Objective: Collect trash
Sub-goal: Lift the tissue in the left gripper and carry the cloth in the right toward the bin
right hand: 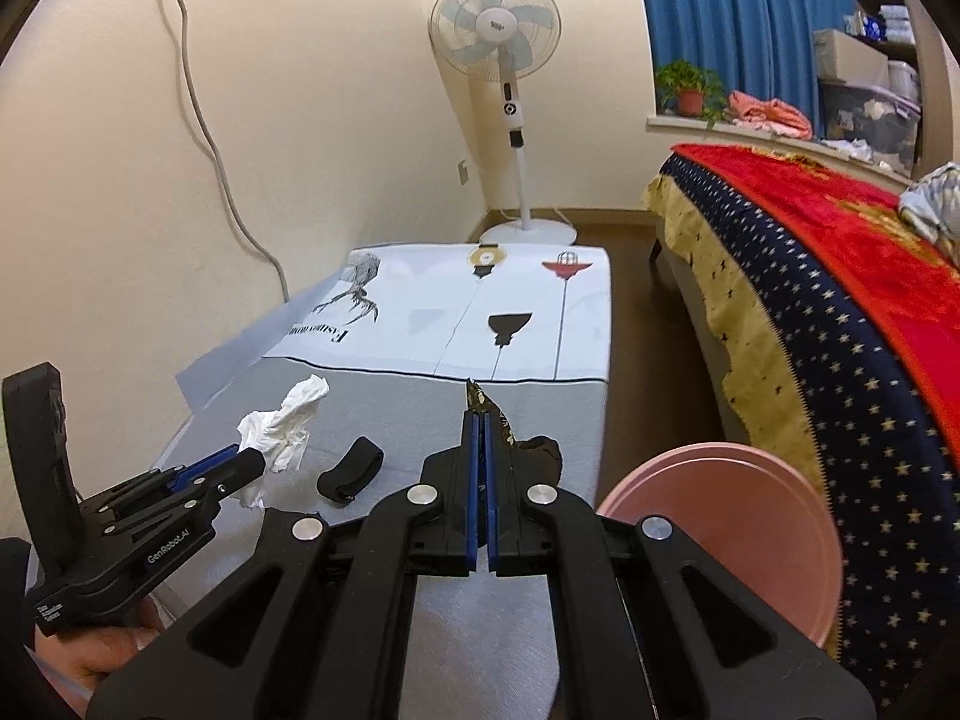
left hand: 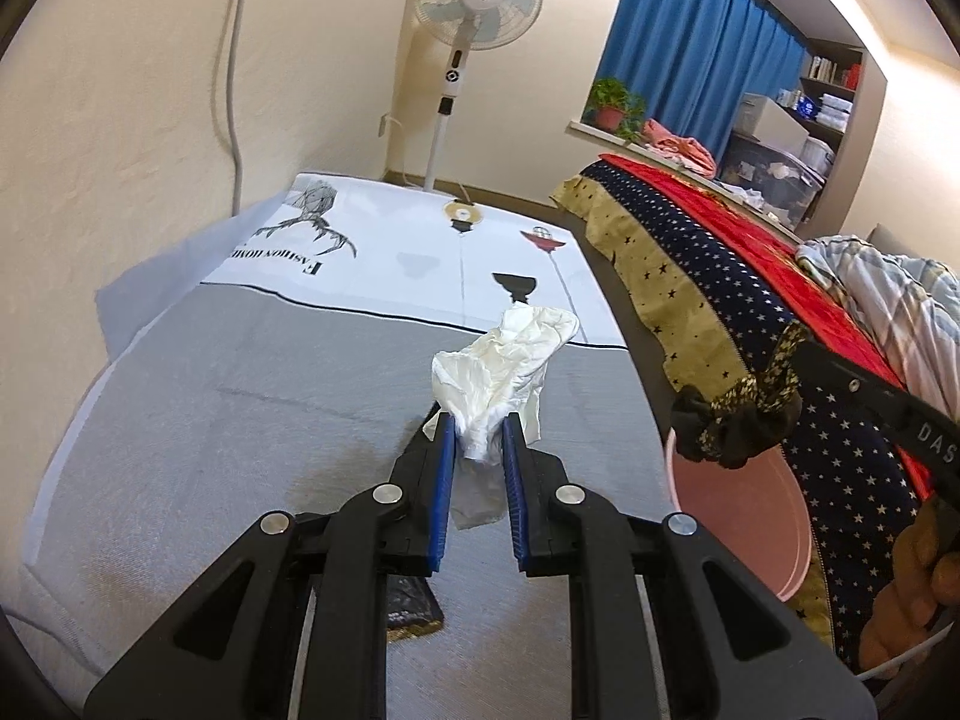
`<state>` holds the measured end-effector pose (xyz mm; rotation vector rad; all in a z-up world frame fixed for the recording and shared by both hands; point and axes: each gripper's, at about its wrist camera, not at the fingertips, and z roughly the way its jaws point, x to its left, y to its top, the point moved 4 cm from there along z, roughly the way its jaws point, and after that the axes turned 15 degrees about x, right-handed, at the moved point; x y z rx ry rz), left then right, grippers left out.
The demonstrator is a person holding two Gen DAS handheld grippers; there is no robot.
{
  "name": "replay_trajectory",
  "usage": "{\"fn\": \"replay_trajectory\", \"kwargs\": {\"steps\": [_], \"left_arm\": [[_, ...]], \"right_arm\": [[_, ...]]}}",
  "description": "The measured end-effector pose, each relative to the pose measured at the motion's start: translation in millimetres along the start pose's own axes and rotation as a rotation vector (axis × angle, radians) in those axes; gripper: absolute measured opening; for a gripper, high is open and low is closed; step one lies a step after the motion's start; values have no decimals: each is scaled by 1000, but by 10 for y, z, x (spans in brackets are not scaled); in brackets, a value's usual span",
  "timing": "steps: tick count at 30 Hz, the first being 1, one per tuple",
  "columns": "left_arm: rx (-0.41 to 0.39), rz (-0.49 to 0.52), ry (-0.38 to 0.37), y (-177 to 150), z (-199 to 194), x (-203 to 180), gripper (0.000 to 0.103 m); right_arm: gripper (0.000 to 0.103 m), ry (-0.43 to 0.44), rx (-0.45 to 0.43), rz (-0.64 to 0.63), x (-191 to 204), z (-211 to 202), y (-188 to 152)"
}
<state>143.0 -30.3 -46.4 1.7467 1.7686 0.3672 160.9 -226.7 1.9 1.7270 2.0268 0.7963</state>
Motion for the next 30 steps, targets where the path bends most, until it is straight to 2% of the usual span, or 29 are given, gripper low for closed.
{"fn": "replay_trajectory", "kwargs": {"steps": [15, 30], "left_arm": [[-17, 71, -34, -66, -97, -311, 16], [-8, 127, -77, -85, 2, -613, 16]], "right_arm": [[2, -94, -32, 42, -256, -440, -135], [2, -141, -25, 91, -524, -464, -161]]}}
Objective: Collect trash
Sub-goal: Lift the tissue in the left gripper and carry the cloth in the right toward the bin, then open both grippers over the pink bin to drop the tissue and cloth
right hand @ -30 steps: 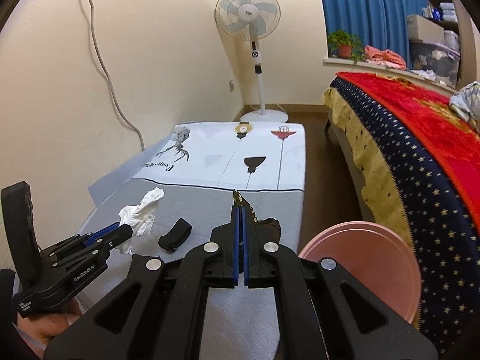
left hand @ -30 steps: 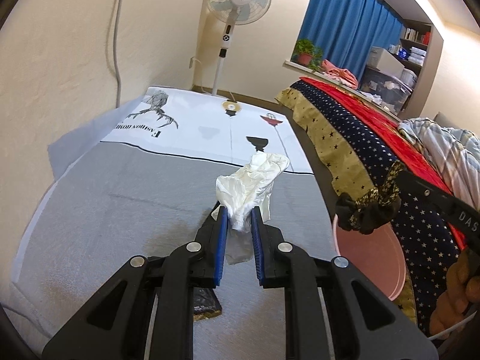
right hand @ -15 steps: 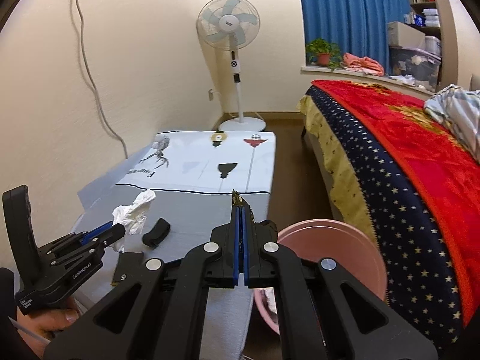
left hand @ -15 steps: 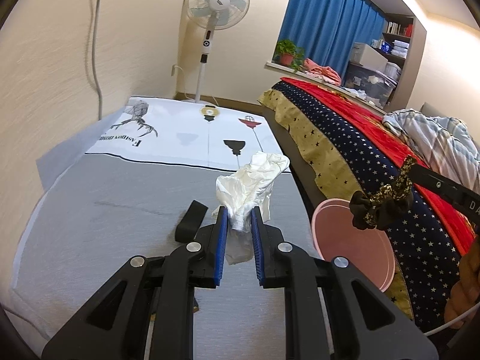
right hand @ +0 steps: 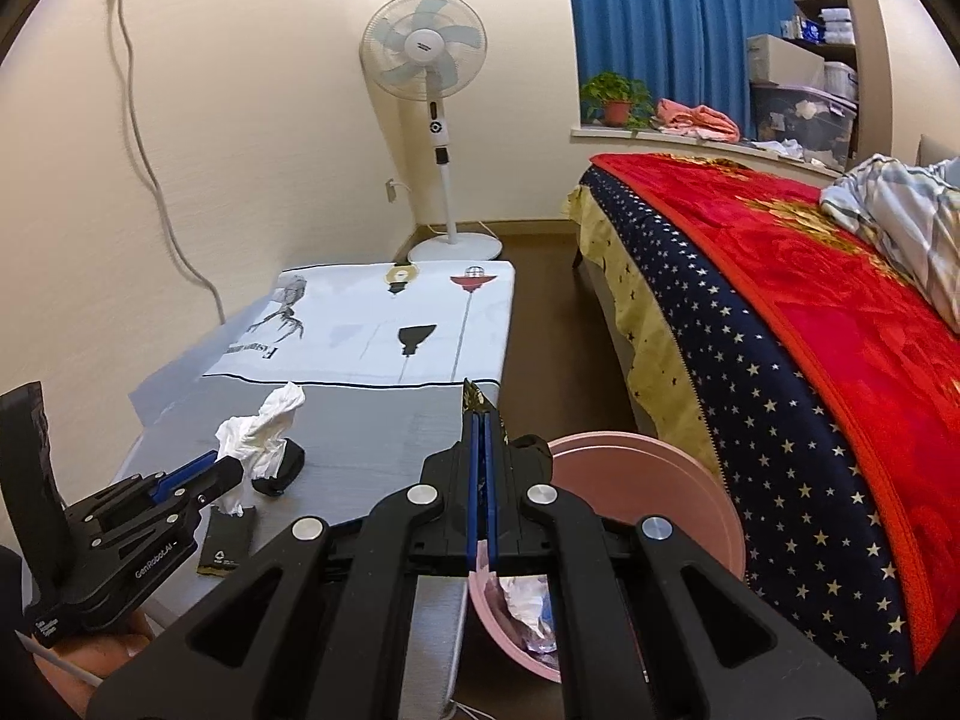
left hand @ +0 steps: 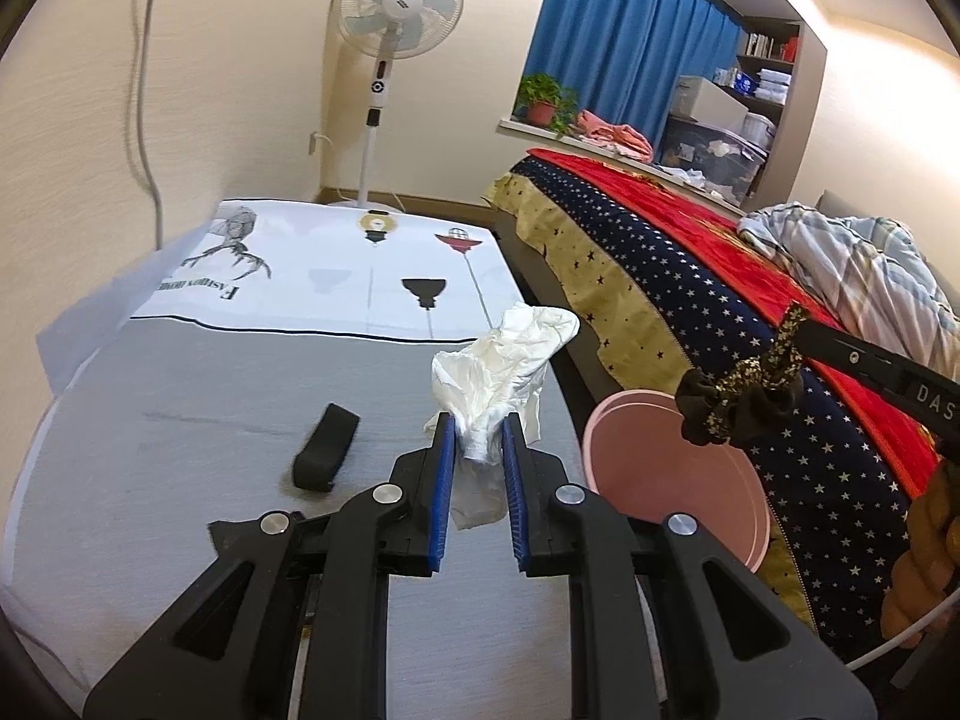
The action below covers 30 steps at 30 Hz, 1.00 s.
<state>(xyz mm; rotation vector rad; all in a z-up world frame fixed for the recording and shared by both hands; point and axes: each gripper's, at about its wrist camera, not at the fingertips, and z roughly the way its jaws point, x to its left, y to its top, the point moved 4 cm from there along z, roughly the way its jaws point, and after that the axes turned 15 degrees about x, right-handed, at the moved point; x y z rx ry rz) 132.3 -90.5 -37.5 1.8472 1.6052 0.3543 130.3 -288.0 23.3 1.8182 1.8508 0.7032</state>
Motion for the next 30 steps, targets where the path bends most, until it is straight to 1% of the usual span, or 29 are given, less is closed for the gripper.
{"fn": "replay_trajectory", "kwargs": {"steps": [9, 18, 26, 30], "left_arm": [[16, 40, -36, 16, 156, -268, 16], [32, 99, -63, 16, 331, -619, 16], [57, 137, -105, 23, 514, -907, 16], [72, 154, -118, 17, 616, -1022, 16]], "right_arm": [[2, -54, 2, 50, -300, 19, -5], [2, -100, -1, 100, -578, 23, -29], [2, -131, 17, 183, -885, 66, -79], [2, -141, 28, 203, -963, 116, -96]]}}
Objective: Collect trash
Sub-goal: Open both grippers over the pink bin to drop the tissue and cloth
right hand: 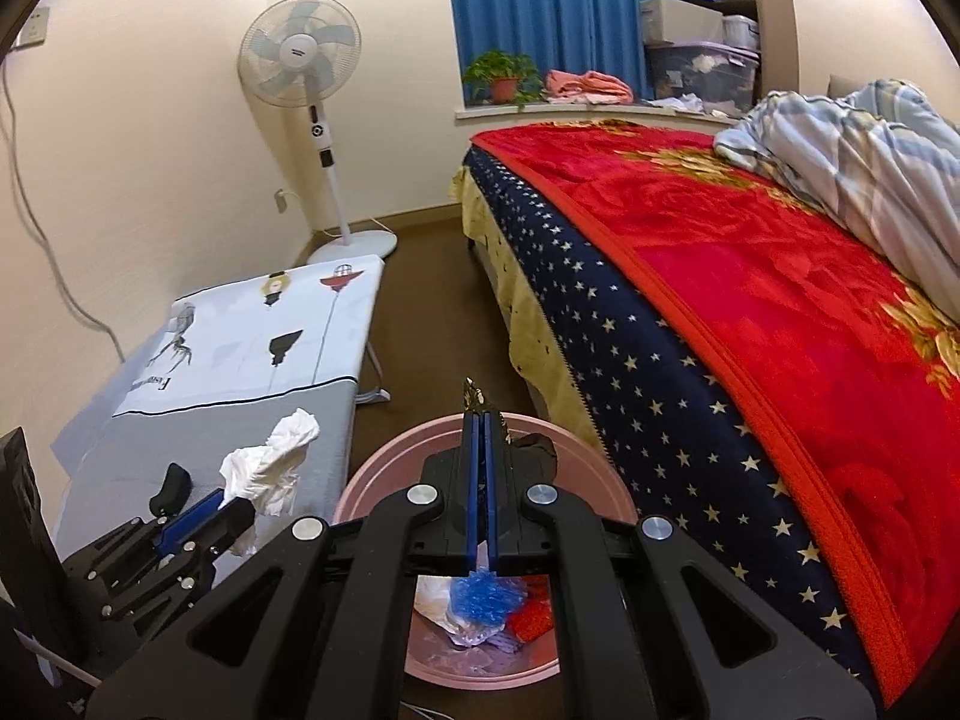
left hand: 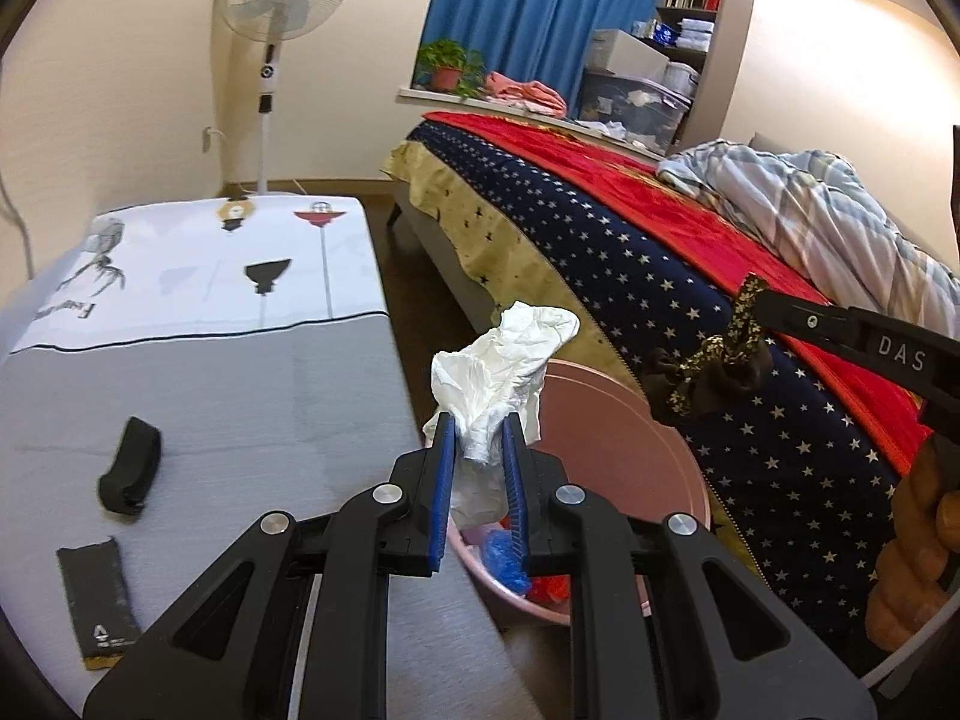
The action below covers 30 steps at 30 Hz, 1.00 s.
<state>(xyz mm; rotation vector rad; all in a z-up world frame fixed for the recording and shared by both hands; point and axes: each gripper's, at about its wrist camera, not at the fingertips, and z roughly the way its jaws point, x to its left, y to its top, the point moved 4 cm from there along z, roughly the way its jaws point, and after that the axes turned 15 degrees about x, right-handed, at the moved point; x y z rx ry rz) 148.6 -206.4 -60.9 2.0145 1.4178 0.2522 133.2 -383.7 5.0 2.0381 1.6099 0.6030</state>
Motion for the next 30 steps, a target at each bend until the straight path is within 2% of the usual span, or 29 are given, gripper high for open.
{"fn": "replay_trajectory", "kwargs": {"steps": [11, 12, 14, 15, 16, 18, 23, 30], "left_arm": [[39, 8, -26, 20, 214, -140, 16], [47, 12, -42, 21, 235, -155, 17], [57, 14, -60, 15, 268, -175, 26], [64, 12, -64, 10, 282, -171, 36], [65, 10, -62, 0, 290, -161, 38], [66, 6, -51, -11, 285, -124, 38], [44, -5, -16, -41, 192, -34, 38], [-8, -59, 78, -130, -92, 296, 38]], "right_arm": [[2, 4, 31, 31, -87, 128, -4], [6, 5, 35, 34, -97, 134, -1], [8, -4, 41, 47, -115, 148, -1], [14, -6, 46, 55, -131, 154, -3], [23, -3, 46, 64, -146, 155, -3], [33, -8, 39, 72, -152, 140, -3], [34, 3, 20, 58, -103, 101, 1], [34, 58, -5, 9, 109, 32, -9]]}}
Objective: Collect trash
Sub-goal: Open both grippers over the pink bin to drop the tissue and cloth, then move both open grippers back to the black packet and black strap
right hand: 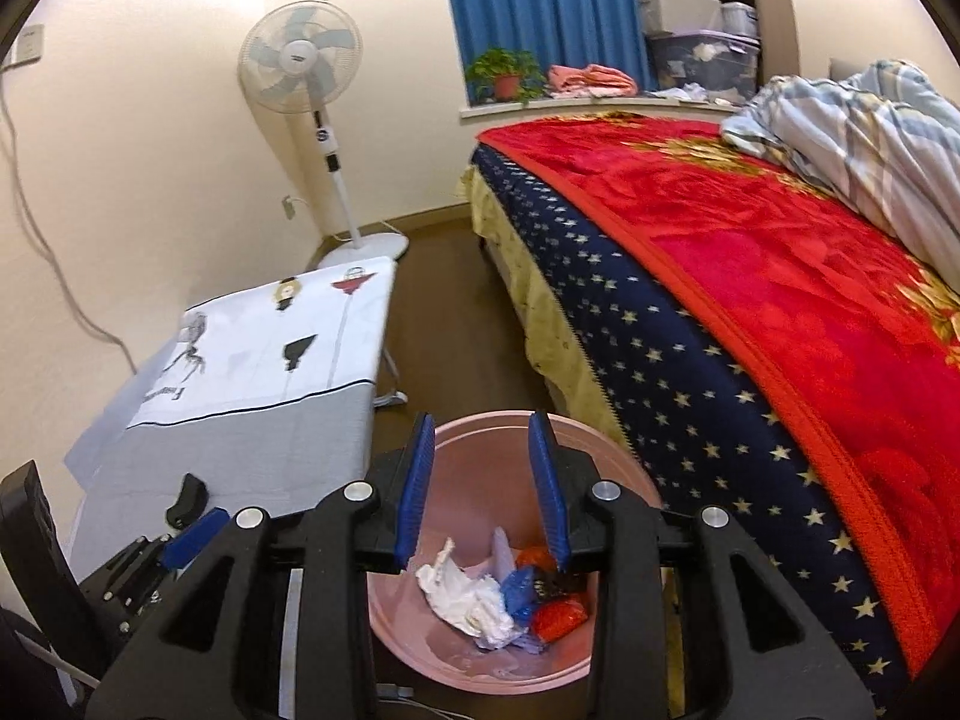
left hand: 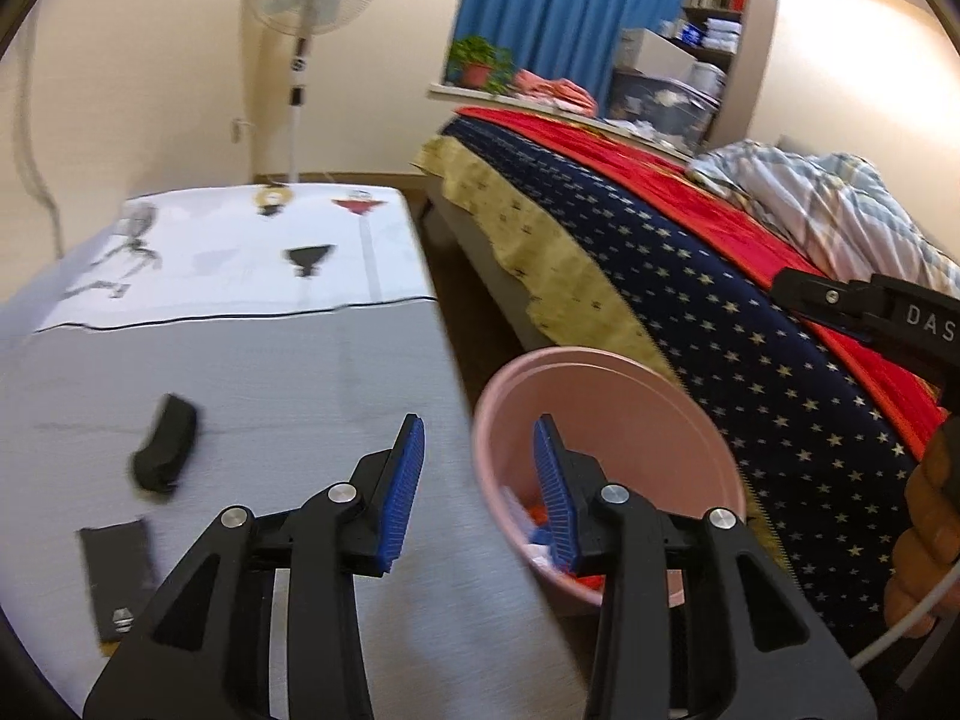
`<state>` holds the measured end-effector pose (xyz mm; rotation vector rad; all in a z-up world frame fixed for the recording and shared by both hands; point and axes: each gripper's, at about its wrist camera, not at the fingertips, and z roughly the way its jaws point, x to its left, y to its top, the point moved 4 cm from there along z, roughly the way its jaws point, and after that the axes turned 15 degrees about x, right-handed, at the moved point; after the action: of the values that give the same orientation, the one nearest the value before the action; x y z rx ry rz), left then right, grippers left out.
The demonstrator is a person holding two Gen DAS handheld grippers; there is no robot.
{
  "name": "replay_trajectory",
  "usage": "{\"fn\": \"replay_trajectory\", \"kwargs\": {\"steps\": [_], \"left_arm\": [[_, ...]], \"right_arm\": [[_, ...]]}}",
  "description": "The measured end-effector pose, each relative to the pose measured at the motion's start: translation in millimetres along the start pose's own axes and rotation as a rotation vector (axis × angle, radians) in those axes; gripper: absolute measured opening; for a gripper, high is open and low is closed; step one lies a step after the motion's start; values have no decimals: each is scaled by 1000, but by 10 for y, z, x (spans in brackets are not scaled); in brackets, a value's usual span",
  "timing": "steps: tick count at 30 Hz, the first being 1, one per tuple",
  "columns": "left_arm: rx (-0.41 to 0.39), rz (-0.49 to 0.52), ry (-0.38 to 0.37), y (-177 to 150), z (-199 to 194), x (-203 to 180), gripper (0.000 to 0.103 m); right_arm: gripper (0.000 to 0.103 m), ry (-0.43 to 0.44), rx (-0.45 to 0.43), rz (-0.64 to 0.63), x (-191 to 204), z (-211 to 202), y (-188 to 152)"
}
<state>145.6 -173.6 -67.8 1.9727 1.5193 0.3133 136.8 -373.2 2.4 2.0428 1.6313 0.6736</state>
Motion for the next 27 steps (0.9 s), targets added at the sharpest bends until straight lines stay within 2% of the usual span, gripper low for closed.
{"fn": "replay_trajectory", "kwargs": {"steps": [8, 16, 17, 19, 21, 27], "left_arm": [[-13, -119, 125, -238, -271, 591, 38], [35, -229, 241, -574, -325, 1091, 39], [46, -240, 250, -613, -312, 1130, 41], [63, -266, 275, -691, -290, 1226, 62], [78, -283, 300, -747, -261, 1299, 71], [136, -364, 307, -850, -129, 1526, 77]], "right_arm": [[34, 74, -10, -70, 353, -26, -29], [34, 156, 8, -127, 783, 58, -84], [34, 165, 13, -131, 834, 76, -91], [34, 185, 26, -144, 950, 125, -111], [34, 195, 37, -157, 1043, 178, -131], [37, 217, 67, -184, 1200, 285, -196]]}}
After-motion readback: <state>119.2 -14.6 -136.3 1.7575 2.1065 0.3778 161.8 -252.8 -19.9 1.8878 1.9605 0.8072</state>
